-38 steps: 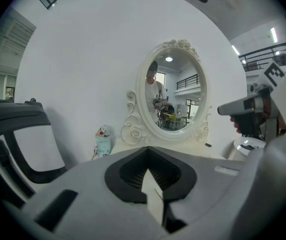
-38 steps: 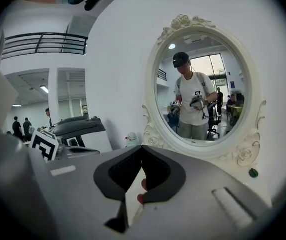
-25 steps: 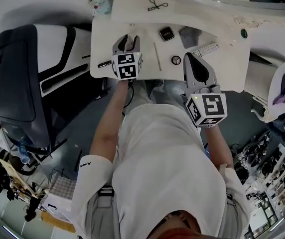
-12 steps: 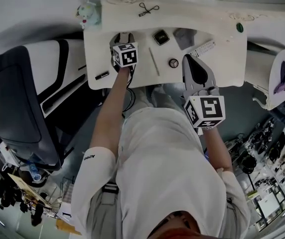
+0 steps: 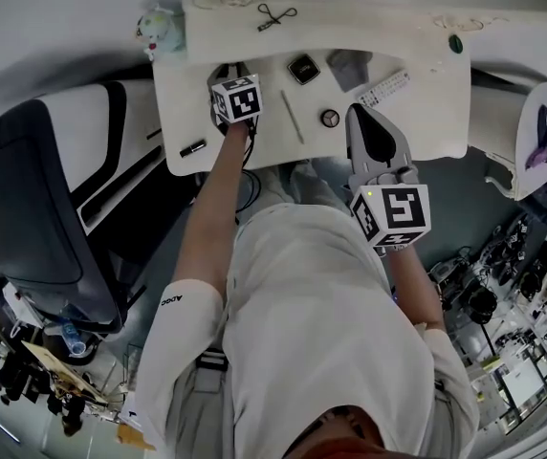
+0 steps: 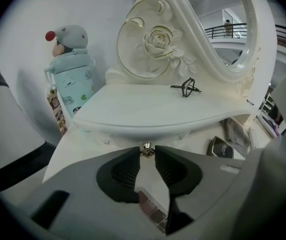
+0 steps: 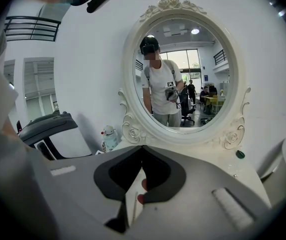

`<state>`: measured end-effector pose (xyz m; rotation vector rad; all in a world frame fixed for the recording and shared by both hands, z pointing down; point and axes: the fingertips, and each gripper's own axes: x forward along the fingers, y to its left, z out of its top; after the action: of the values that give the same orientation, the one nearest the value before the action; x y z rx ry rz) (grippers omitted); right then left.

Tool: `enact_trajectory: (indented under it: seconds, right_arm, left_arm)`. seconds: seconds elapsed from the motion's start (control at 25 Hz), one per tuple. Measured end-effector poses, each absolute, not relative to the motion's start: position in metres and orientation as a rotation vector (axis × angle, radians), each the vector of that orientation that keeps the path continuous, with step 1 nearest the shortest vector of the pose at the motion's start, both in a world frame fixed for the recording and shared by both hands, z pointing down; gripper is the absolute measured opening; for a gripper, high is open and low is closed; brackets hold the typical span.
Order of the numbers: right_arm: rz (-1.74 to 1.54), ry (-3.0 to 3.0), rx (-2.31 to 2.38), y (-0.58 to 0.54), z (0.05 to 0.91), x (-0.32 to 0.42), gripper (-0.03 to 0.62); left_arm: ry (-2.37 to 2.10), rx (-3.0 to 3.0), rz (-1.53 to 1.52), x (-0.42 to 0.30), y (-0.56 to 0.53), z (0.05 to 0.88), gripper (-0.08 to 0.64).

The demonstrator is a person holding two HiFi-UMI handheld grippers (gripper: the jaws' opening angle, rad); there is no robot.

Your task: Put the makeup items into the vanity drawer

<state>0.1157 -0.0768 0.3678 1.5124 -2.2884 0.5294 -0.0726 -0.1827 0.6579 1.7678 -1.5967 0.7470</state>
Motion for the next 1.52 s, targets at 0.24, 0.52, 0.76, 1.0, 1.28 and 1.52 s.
enact_trajectory:
  seconds: [0.24, 0.52, 0.76, 1.0, 1.28, 1.52]
  right_arm:
    - [0.523, -2.317, 1.494, -0.071, 0.363, 0.114, 0.008]
    - [0.51, -2.359, 1.443, -0.058, 0.359, 0.107, 0.008]
    - [0.5, -2.385, 1.411, -0.049, 0.357, 0.107, 0.008]
    - [0.494, -2.397, 1.402, -0.042, 0.356, 0.111, 0.008]
    - [0.486, -2.404, 1.385, -0.035, 0.356, 0.116, 0.008]
    - [0.477, -2.416, 1.372, -0.032, 0.355, 0.113, 0.008]
  left_arm:
    - [-1.581, 1.754, 0.746, -0.07, -0.154, 0.661, 0.101]
    - [-1.562, 1.75, 0.754, -0.07, -0.115, 0.661, 0.101]
    - [-1.562, 1.736, 0.75, -0.068, -0.095, 0.66, 0.101]
    - [-1.581, 1.75, 0.734, -0.066, -0.083, 0.656, 0.101]
    - [-1.588, 1.793, 0.663, -0.063, -0.08, 0.654, 0.143]
    - [-1.639, 1.781, 0.617, -0.063, -0.072, 0.637, 0.183]
